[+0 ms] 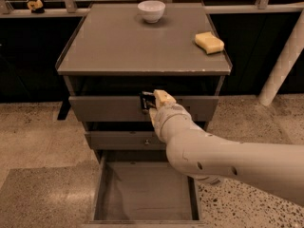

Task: Pick rxbar chocolate from bottom drawer and place on counter

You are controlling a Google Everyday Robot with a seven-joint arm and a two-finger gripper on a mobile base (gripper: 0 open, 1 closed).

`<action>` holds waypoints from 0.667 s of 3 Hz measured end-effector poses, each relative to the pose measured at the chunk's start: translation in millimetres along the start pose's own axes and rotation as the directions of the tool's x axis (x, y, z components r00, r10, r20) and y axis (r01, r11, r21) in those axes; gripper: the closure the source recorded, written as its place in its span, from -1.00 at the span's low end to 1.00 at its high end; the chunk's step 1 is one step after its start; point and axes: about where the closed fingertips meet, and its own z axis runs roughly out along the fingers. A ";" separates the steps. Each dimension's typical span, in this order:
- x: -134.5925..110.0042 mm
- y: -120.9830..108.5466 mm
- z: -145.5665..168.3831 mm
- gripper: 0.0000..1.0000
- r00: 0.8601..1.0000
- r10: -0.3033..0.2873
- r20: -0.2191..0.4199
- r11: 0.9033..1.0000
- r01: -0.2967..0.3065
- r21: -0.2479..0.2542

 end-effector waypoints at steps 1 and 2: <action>-8.5 -16.0 5.9 1.00 0.999 0.012 0.038 1.000 -0.013 0.024; -16.5 -70.0 20.0 1.00 0.993 0.011 0.118 0.993 -0.025 0.119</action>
Offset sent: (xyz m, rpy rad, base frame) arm 0.0838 0.0114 0.1231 0.2033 -0.2635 0.1278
